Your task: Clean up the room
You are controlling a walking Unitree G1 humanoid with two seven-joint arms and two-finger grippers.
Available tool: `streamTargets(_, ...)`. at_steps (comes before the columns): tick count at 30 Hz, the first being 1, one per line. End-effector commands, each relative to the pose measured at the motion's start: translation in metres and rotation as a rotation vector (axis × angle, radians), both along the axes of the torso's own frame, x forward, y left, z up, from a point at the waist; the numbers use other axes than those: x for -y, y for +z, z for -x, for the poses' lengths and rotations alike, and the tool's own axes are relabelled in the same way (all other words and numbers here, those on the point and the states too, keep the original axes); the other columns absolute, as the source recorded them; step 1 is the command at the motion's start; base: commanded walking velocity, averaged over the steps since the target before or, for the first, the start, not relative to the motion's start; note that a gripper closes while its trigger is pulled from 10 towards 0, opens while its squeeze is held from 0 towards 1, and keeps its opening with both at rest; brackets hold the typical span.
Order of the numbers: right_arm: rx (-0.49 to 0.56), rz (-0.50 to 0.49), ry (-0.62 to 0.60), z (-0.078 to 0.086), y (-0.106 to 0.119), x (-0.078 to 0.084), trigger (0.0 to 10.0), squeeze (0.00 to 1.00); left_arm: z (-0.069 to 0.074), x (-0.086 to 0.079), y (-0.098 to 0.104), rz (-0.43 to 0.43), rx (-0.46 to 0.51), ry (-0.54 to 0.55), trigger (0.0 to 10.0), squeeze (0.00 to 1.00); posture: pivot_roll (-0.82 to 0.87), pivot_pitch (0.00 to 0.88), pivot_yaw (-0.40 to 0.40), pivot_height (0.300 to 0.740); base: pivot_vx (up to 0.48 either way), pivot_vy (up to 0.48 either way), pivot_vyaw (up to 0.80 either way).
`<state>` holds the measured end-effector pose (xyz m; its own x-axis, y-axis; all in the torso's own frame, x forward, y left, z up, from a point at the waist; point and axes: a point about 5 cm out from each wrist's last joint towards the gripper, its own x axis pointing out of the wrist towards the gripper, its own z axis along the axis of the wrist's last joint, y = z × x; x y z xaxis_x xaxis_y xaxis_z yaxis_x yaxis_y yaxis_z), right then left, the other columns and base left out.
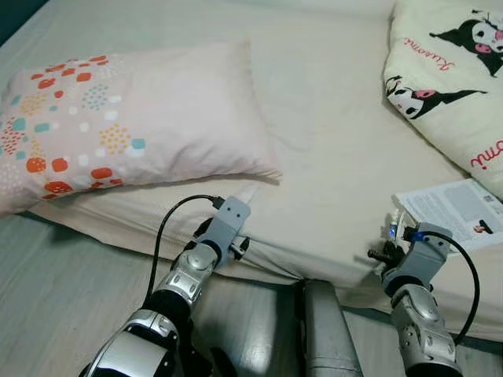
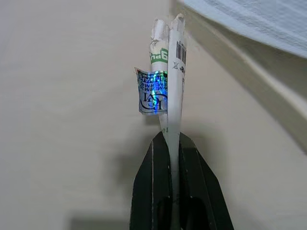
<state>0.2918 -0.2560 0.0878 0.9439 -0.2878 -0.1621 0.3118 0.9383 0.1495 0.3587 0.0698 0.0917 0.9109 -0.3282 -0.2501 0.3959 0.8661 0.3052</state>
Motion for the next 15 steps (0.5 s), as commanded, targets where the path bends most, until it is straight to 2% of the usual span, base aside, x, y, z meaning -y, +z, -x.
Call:
streamTargets(1, -0.023, -0.023, -0.006, 0.007, -0.006, -0.001, 0.0, 0.0, -0.003, 0.001, 0.004, 0.044, 0.015, 0.049, 10.0, 0.0, -0.12, 0.443, 0.063, 0.517, 0.0, 0.0, 0.0)
streamTargets(9, -0.019, -0.035, -0.004, 0.01, 0.0, -0.004, 0.0, 0.0, -0.013, 0.004, 0.02, 0.06, 0.082, 0.116, 10.0, 0.0, -0.12, 0.45, 0.068, 0.517, 0.0, 0.0, 0.0)
streamTargets(10, -0.02, -0.038, -0.002, 0.01, 0.001, -0.005, 0.0, 0.0, -0.012, 0.005, 0.02, 0.07, 0.08, 0.124, 7.8, 0.0, -0.11, 0.448, 0.069, 0.517, 0.0, 0.0, 0.0)
streamTargets(12, -0.021, -0.04, -0.002, 0.01, 0.001, -0.006, 0.0, 0.0, -0.012, 0.006, 0.02, 0.078, 0.078, 0.128, 7.8, 0.0, -0.11, 0.448, 0.07, 0.517, 0.0, 0.0, 0.0)
streamTargets(13, -0.021, -0.042, 0.0, 0.011, 0.001, -0.007, 0.0, 0.0, -0.012, 0.007, 0.02, 0.099, 0.073, 0.135, 0.0, 0.0, -0.11, 0.448, 0.07, 0.517, 0.0, 0.0, 0.0)
streamTargets(15, -0.022, -0.045, 0.002, 0.011, 0.001, -0.007, 0.0, 0.0, -0.012, 0.007, 0.02, 0.113, 0.07, 0.139, 0.0, 0.0, -0.11, 0.448, 0.07, 0.517, 0.0, 0.0, 0.0)
